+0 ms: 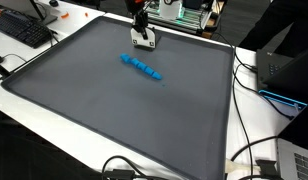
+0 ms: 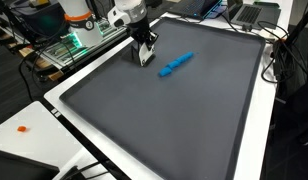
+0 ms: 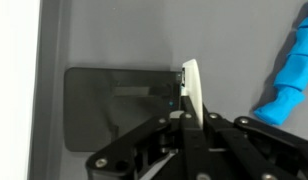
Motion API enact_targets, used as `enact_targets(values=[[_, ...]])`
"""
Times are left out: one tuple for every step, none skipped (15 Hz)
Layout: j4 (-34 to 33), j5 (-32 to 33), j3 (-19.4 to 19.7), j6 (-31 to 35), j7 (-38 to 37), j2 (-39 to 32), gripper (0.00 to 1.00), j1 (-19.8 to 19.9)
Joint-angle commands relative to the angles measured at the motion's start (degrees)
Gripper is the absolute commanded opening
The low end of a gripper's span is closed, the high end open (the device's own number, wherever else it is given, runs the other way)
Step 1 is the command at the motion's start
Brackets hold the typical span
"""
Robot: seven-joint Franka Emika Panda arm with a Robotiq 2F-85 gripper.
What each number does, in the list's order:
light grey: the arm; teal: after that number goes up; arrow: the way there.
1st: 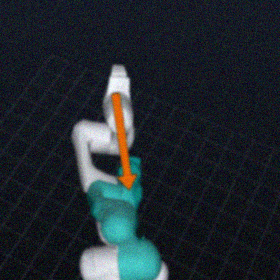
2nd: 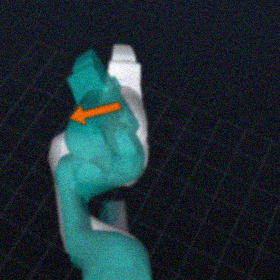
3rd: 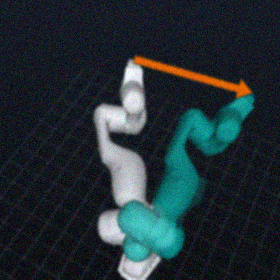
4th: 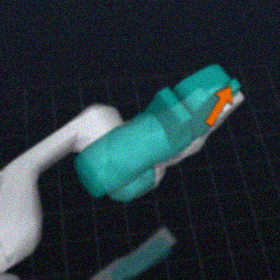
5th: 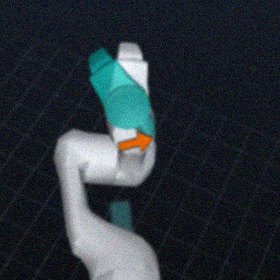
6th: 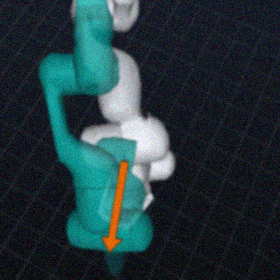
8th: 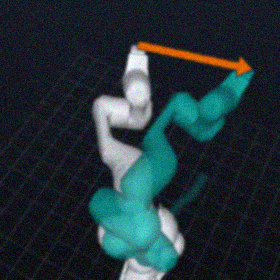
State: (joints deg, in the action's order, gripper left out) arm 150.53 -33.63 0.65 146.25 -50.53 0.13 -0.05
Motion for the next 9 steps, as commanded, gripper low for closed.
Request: enact_targets(values=[[0.43,-0.96,-0.47,0.97,0.42,-0.85,0.01,-0.16],[0.28,-0.85,-0.53,0.99,0.3,-1.09,0.01,-0.19],[0.19,-0.79,-0.57,1.06,0.23,-1.24,0.01,-0.21],[0.13,-0.69,-0.61,1.03,0.14,-1.39,0.01,-0.22],[0.1,-0.69,-0.65,1.03,0.14,-1.47,0.01,-0.23],[0.11,-0.17,-0.64,0.98,-0.29,-1.63,0.01,-0.22],[0.11,0.14,-0.64,0.84,-0.55,-1.74,0.01,-0.22],[0.0,0.15,-0.61,0.26,0.59,-1.79,0.01,-0.16],[-0.01,-1.0,-0.62,0.18,2.2,-1.47,0.29,-0.13]])
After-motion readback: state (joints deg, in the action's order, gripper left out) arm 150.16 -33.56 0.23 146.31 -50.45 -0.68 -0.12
